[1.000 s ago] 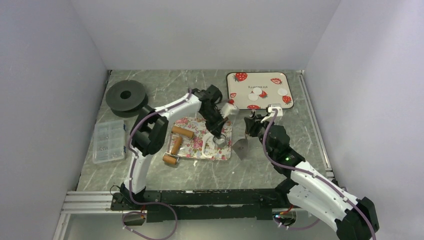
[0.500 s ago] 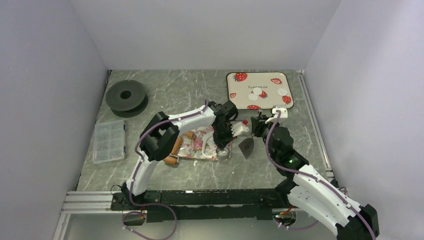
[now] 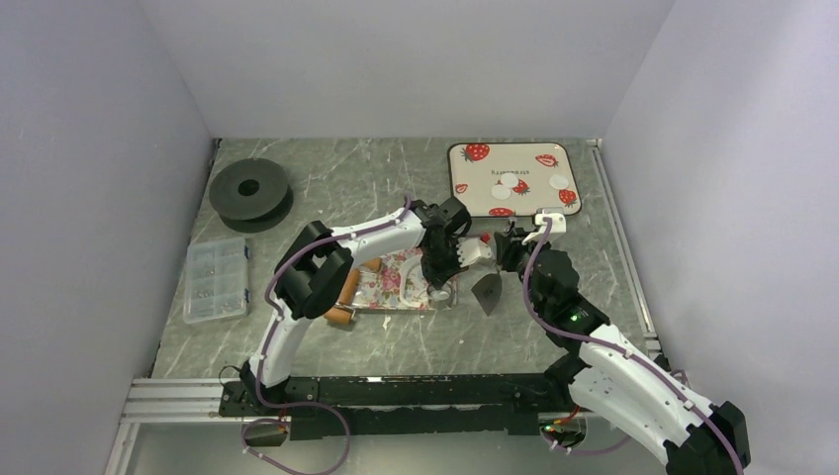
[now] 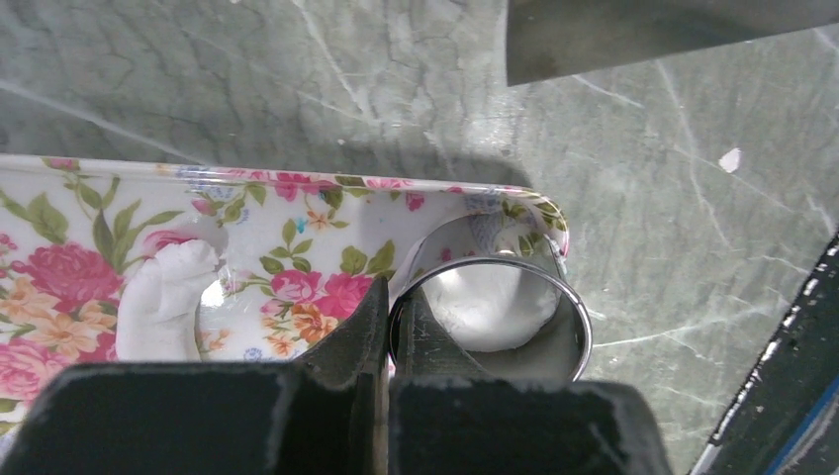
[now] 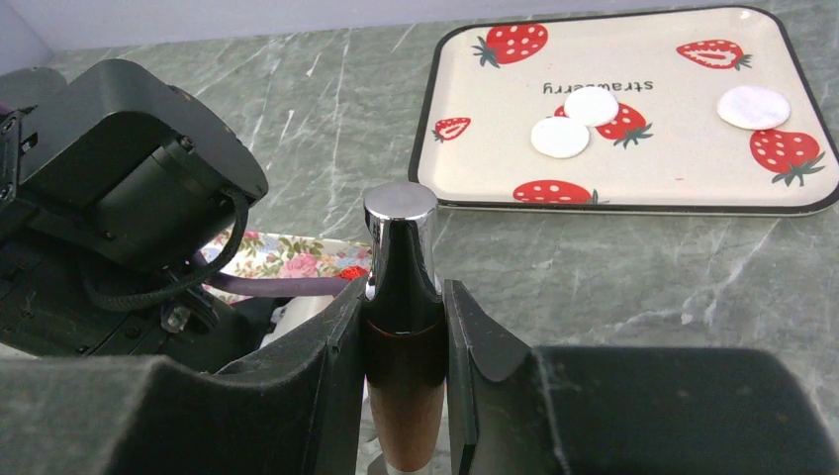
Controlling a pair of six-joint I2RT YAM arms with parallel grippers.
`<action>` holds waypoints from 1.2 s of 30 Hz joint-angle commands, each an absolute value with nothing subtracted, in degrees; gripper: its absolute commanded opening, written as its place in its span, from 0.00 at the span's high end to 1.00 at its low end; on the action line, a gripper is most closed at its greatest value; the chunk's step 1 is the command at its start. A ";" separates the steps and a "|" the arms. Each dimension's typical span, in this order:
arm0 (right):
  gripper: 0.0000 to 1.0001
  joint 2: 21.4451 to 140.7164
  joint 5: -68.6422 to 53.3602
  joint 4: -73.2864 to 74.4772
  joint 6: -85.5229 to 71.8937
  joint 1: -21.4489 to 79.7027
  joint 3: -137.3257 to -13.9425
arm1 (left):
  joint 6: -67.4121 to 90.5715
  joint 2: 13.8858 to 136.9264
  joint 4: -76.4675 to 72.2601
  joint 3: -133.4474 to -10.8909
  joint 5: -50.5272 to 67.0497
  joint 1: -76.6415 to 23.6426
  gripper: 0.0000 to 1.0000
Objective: Roll out the dumpling wrappers from the dough
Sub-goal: Place the dumpling mold on the work surface.
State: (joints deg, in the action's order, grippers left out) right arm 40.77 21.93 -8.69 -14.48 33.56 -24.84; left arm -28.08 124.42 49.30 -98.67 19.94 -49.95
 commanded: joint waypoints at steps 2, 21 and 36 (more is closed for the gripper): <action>1.00 39.73 21.62 -13.48 -13.03 33.43 -28.28 | -31.48 122.04 43.23 -94.61 12.97 -50.01 1.00; 1.00 41.36 16.29 -17.01 -7.72 33.03 -30.77 | -39.12 121.59 40.40 -93.00 11.21 -49.10 0.95; 1.00 44.88 14.24 -17.86 -5.97 32.56 -32.60 | -41.27 118.07 49.19 -99.36 23.61 -48.13 0.58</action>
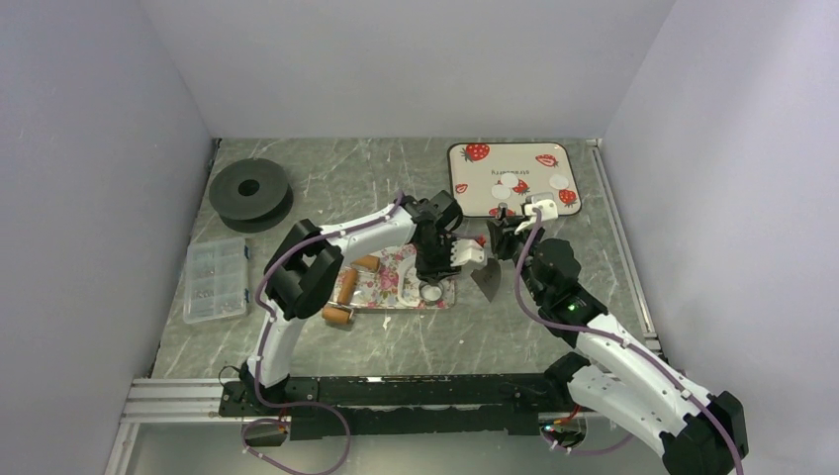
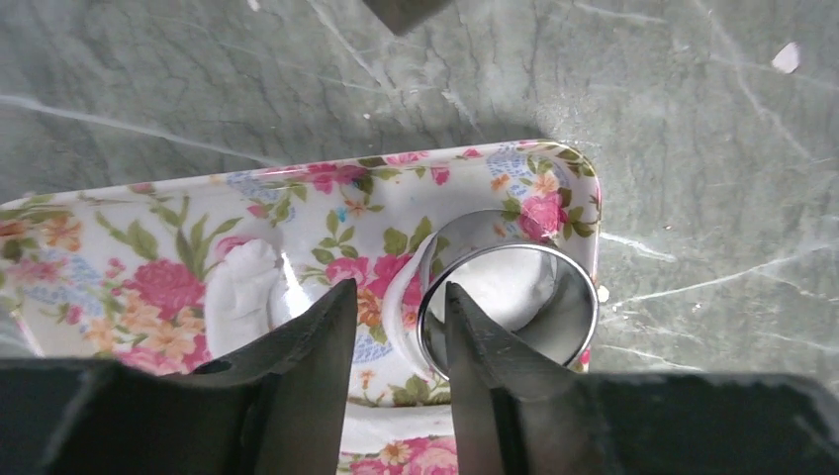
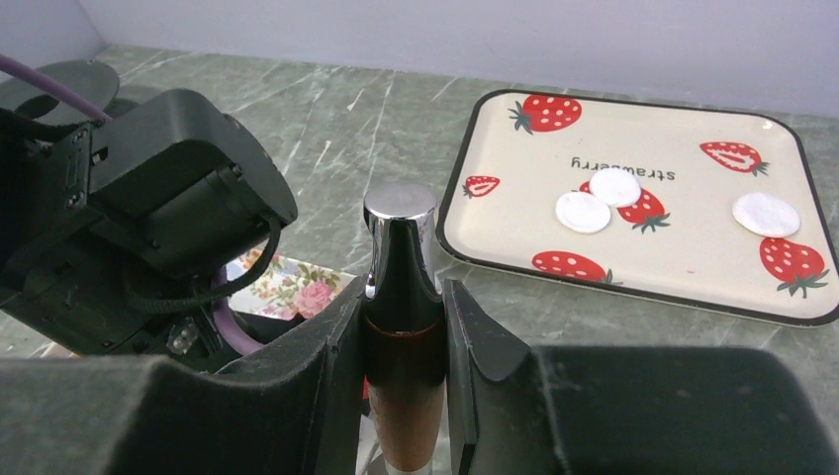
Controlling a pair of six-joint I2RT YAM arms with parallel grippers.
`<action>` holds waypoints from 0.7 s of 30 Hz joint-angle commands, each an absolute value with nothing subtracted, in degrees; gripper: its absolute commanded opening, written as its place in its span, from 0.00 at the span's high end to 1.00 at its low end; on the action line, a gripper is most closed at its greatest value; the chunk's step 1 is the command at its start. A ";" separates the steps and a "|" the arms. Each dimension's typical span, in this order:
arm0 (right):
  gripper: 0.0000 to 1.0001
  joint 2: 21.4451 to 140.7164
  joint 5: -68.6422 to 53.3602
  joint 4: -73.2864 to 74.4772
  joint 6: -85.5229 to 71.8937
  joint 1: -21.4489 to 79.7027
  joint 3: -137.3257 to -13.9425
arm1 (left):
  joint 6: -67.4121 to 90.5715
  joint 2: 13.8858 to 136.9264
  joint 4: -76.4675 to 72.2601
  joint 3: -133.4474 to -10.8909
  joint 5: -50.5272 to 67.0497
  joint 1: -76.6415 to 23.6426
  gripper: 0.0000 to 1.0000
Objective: Roll out the dumpling wrappers from the dough
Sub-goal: Place the dumpling mold on the work surface, then pick up the dumpling mold from the work surface.
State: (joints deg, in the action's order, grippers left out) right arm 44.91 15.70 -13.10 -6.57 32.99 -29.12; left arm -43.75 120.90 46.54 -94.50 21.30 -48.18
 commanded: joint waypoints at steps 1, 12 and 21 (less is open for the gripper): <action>1.00 45.12 13.97 -17.72 -5.91 32.56 -32.71 | -40.34 117.92 49.49 -99.96 23.46 -48.04 0.56; 1.00 44.94 13.39 -17.09 -5.28 32.49 -32.39 | -30.74 114.81 52.47 -100.28 30.65 -42.48 0.53; 1.00 44.92 12.70 -17.79 -5.70 32.22 -31.51 | -17.13 104.26 39.98 -85.33 34.74 -37.44 0.42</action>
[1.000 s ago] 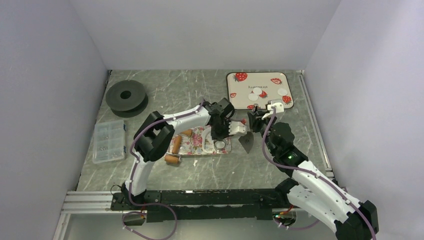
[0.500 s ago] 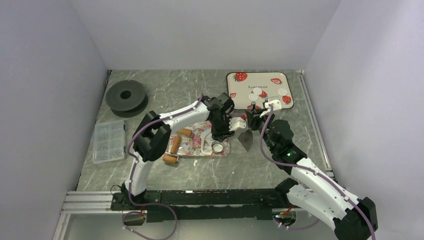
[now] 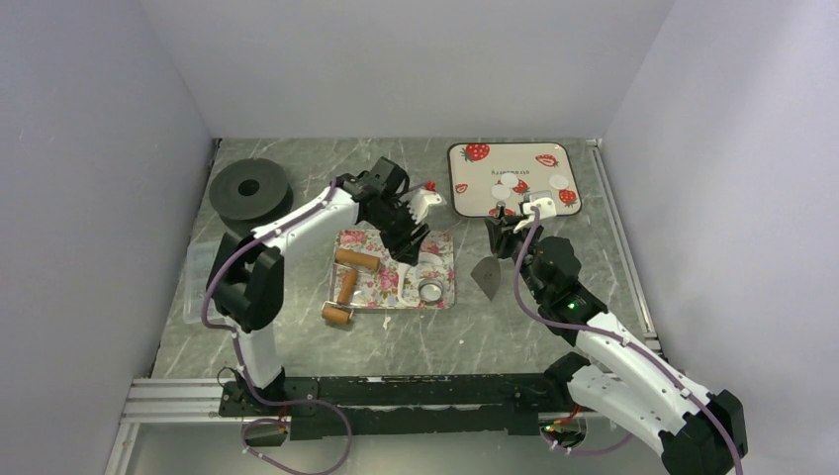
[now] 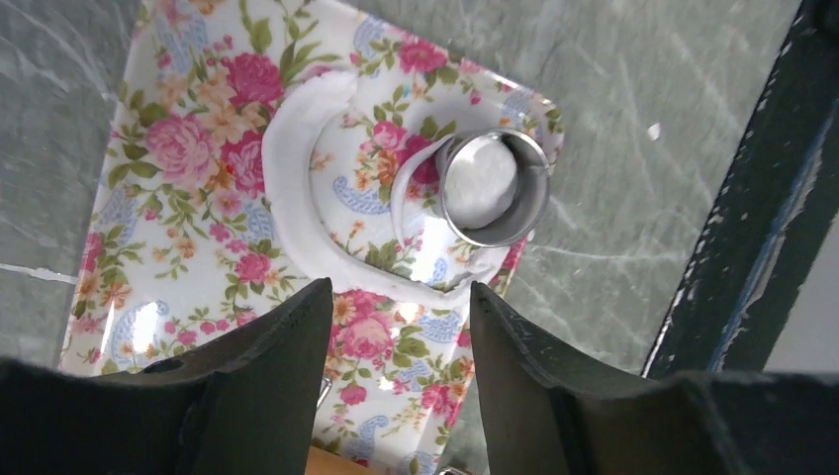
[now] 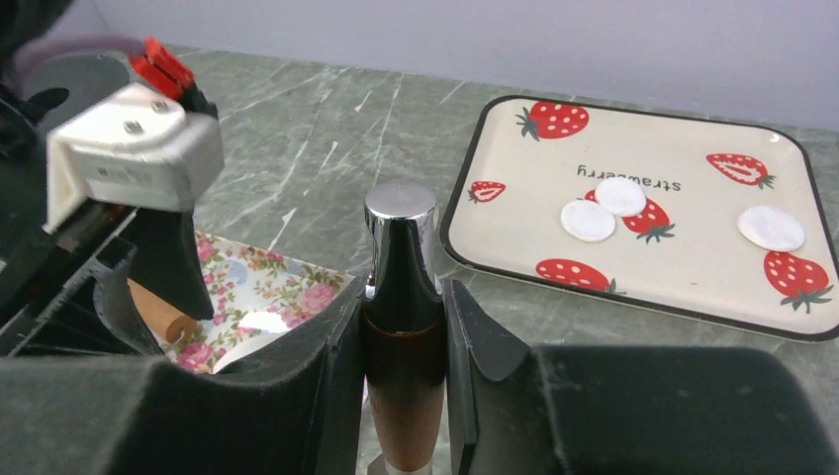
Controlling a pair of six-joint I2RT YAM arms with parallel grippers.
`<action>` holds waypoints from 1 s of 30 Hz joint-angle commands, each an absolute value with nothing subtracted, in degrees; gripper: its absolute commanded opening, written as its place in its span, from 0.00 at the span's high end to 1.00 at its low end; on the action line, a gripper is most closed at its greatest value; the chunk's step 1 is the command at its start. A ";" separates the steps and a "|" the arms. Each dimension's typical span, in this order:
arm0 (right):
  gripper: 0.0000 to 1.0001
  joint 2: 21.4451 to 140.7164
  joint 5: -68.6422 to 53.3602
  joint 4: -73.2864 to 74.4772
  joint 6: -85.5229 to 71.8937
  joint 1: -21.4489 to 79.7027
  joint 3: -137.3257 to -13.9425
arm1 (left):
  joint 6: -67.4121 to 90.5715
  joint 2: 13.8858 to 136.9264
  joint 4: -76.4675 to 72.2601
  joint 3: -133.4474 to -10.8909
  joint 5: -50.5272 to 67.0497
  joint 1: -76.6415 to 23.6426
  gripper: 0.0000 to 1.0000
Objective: Roll out the dumpling wrappers from the dough
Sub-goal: Pick up the dumpling mold from the work surface.
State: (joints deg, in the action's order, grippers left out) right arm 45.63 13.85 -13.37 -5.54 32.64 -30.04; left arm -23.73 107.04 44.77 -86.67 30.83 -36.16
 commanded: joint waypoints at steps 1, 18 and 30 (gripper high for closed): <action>1.00 45.14 12.54 -17.88 -5.98 32.25 -31.47 | -16.63 105.10 39.69 -84.91 34.99 -37.40 0.42; 1.00 41.97 12.59 -16.85 -6.05 32.16 -29.12 | -13.52 115.14 39.74 -86.03 36.12 -38.85 0.49; 1.00 40.22 13.00 -16.48 -6.40 32.07 -28.14 | -15.26 115.84 40.78 -87.45 33.05 -40.77 0.78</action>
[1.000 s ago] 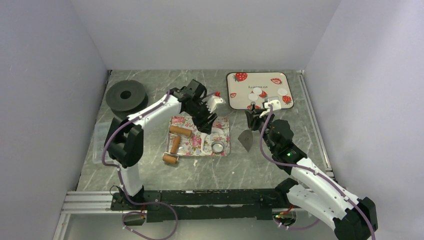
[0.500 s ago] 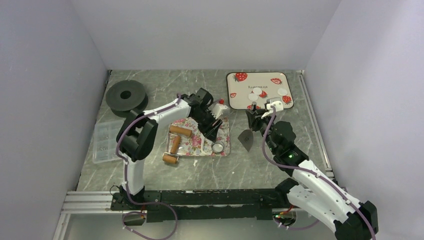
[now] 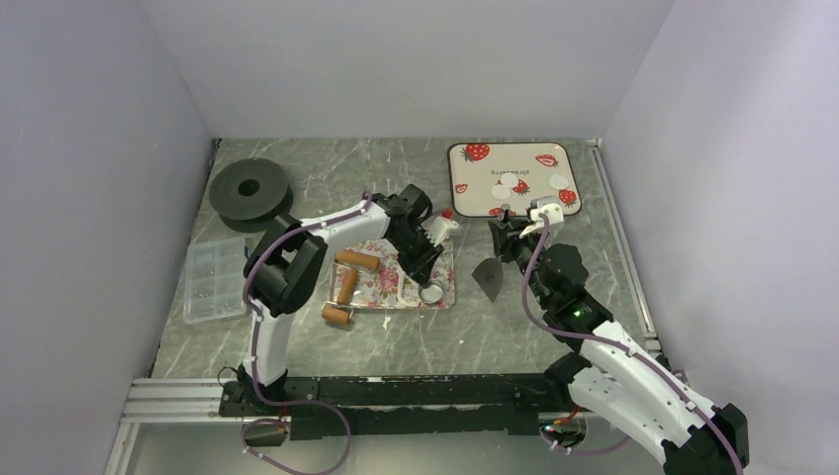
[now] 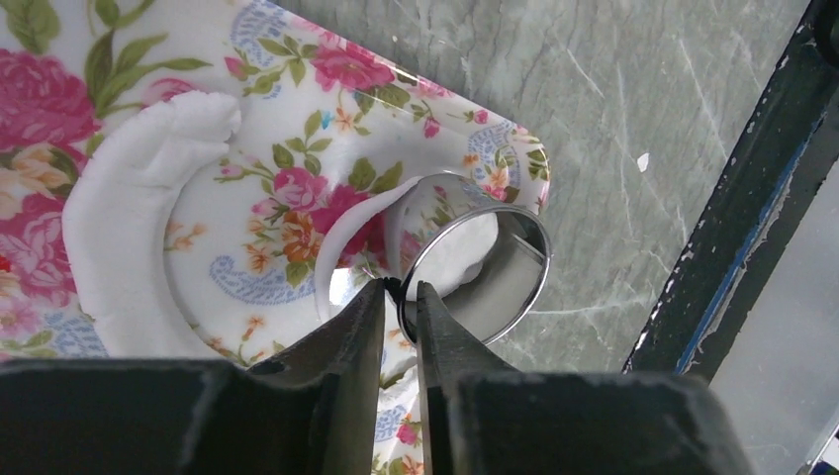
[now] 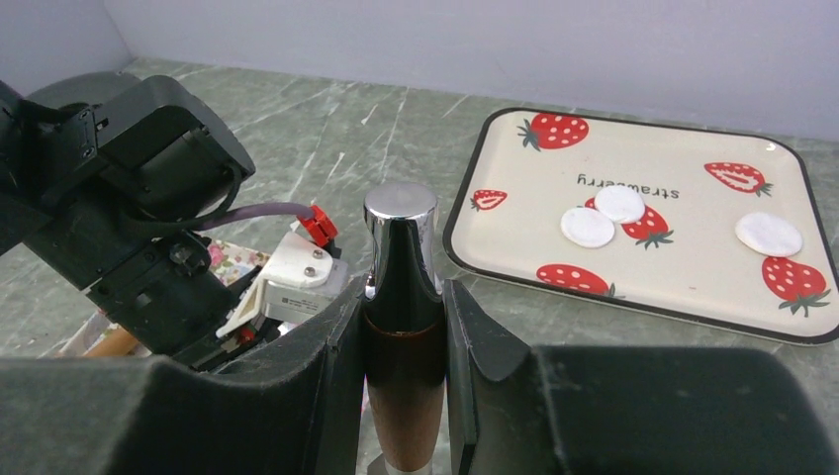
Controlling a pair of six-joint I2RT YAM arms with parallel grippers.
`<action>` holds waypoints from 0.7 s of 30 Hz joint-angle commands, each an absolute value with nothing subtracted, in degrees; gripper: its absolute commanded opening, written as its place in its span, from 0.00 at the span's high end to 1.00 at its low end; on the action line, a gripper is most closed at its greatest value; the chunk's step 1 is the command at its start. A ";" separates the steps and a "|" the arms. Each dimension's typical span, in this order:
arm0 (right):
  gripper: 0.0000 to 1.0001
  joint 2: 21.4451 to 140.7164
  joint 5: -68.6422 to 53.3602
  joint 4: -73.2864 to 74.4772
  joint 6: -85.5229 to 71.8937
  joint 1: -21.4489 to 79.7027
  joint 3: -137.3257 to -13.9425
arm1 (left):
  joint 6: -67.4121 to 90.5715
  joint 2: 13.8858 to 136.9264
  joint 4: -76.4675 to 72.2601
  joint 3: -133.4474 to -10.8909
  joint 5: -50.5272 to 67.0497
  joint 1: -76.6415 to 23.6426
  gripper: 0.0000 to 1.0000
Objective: Roll out the dumpling wrappers from the dough
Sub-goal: Pick up the dumpling mold from the work surface.
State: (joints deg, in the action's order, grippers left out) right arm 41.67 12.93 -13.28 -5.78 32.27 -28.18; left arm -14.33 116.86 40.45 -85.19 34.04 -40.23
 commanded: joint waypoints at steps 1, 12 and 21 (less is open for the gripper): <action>1.00 40.13 13.01 -16.44 -6.41 32.05 -28.05 | -15.41 115.52 40.78 -87.41 32.67 -40.94 0.79; 1.00 40.37 12.30 -16.92 -6.86 31.95 -28.14 | -27.90 115.25 45.31 -89.78 17.87 -48.81 0.85; 1.00 43.40 10.85 -21.94 -10.27 31.98 -27.60 | -41.76 113.12 42.98 -87.76 4.84 -50.85 0.86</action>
State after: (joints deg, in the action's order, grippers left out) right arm 42.37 12.38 -14.33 -7.44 32.23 -27.57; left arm -33.41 116.62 43.16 -88.31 11.84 -51.44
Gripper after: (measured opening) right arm 0.321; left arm 0.146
